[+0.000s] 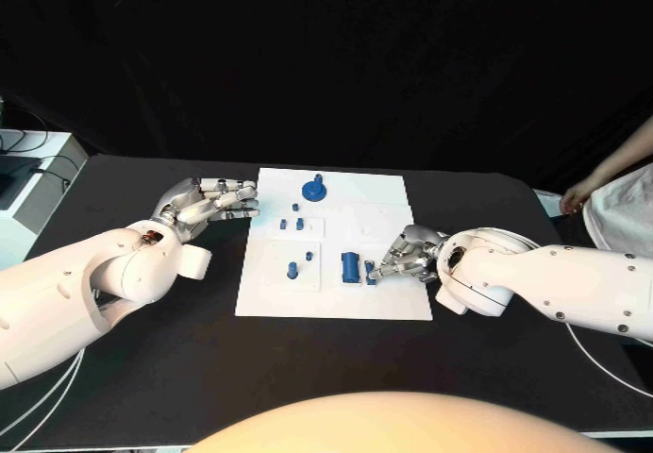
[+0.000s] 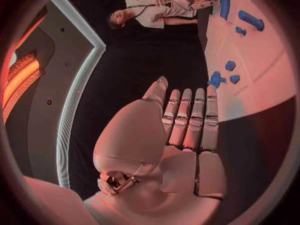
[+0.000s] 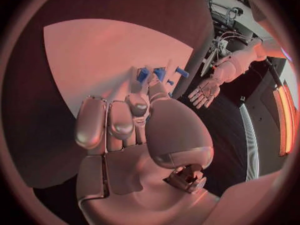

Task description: Assemble the parts on the task board

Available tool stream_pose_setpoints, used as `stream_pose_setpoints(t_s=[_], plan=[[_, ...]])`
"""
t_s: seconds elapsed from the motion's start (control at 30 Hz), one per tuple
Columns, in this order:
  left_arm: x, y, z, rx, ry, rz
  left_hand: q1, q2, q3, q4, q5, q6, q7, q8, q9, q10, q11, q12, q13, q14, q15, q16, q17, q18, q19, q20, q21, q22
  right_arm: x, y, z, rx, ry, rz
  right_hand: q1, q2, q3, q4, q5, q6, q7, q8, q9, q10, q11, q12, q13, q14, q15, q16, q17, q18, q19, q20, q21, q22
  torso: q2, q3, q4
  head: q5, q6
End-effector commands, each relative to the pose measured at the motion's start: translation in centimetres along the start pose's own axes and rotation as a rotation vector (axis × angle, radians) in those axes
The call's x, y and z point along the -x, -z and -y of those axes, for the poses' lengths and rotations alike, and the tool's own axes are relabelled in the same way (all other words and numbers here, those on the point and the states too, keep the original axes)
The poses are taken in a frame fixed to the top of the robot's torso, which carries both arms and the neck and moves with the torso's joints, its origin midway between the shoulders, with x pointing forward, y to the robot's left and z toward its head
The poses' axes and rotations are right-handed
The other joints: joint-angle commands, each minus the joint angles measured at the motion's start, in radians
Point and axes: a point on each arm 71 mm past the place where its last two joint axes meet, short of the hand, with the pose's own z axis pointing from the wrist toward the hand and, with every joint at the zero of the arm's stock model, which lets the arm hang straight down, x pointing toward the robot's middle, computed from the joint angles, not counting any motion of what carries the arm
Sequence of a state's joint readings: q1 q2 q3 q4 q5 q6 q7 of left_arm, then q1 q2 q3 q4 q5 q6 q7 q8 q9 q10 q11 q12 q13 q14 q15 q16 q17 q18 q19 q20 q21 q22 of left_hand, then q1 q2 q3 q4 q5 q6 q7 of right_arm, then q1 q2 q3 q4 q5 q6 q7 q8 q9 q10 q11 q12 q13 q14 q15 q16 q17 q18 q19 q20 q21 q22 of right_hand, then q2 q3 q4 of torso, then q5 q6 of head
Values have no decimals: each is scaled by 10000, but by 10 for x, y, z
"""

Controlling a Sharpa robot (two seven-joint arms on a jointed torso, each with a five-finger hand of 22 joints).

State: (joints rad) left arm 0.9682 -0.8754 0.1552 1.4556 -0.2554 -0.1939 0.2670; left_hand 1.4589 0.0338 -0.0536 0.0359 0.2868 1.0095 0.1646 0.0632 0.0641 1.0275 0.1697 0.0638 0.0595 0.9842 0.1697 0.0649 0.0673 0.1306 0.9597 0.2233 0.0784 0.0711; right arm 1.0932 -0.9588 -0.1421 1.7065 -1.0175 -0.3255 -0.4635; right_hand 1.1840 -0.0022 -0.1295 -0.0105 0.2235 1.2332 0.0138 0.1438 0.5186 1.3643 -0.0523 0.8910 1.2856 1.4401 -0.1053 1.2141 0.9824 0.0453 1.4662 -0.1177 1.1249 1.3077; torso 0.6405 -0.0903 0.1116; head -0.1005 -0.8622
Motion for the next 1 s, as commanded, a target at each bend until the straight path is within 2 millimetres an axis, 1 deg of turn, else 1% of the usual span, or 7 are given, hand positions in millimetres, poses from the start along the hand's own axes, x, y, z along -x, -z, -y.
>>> stream_pose_setpoints(t_s=[0.03,0.17,0.27,0.5,0.67,0.9,1.0], plan=[[-2,0,1,-75,30,-147,-31,93,-72,-12,-7,-1,60,1,1,-50,0,-17,0,-90,3,-36,-6,209,-7,65,-54,-11,-6,4,-1,518,212,-527,75,-176,307,-86,-334,32,-39,161,125,40,-59,52,19,30,-68,45,24,28,257,-58,64,1559,0,4,-11,0,6],[-2,0,0,-69,38,-155,-31,93,-72,-12,-7,-1,60,1,1,-50,0,-17,0,-90,3,-36,-6,209,-7,65,-54,-11,-9,6,2,475,287,-647,265,-243,604,-214,-803,-1,-79,349,262,77,-88,105,38,32,-89,48,45,14,262,-81,104,1568,-8,6,-30,5,21],[-3,0,0,-66,45,-166,-31,93,-72,-12,-7,-1,60,1,1,-50,0,-17,0,-90,3,-36,-6,209,-7,65,-54,-11,-10,6,2,389,311,-588,282,-232,708,-234,-812,-13,-108,445,311,113,-109,167,65,31,-101,43,51,8,263,-95,108,1568,-9,-3,-16,-10,34],[-3,0,-1,-55,49,-164,-31,93,-72,-12,-7,-1,60,1,1,-50,0,-17,0,-90,3,-36,-6,209,-7,65,-54,-11,-10,3,3,140,312,-315,79,-133,692,-93,-516,-40,-136,558,350,172,-134,250,107,39,-120,40,58,0,273,-116,127,1570,1,-16,12,-22,15],[-3,0,-1,-51,48,-161,-31,93,-72,-12,-7,-1,60,1,1,-50,0,-17,0,-90,3,-36,-6,209,-7,65,-54,-11,-10,0,4,-4,301,-126,16,21,673,-23,-342,-68,-149,598,358,182,-141,251,116,39,-127,31,48,-2,274,-125,123,1568,4,-20,22,-15,-21],[-2,1,-1,-43,41,-147,-31,93,-72,-12,-7,-1,60,1,1,-50,0,-17,0,-90,3,-36,-6,209,-7,65,-54,-11,-9,-3,4,-113,262,71,-55,158,561,46,39,-82,-172,656,360,220,-155,298,151,46,-140,42,61,-8,282,-138,143,1573,2,-11,1,7,-56],[-2,1,-1,-42,39,-146,-20,99,-60,-27,-5,12,55,1,1,-52,-2,-17,0,-89,2,-36,-6,210,-11,67,-54,-11,-8,-5,6,-190,316,82,-25,191,563,34,74,-87,-176,661,358,223,-160,302,156,46,-142,44,64,-10,284,-140,154,1575,0,-10,-4,15,-57]])
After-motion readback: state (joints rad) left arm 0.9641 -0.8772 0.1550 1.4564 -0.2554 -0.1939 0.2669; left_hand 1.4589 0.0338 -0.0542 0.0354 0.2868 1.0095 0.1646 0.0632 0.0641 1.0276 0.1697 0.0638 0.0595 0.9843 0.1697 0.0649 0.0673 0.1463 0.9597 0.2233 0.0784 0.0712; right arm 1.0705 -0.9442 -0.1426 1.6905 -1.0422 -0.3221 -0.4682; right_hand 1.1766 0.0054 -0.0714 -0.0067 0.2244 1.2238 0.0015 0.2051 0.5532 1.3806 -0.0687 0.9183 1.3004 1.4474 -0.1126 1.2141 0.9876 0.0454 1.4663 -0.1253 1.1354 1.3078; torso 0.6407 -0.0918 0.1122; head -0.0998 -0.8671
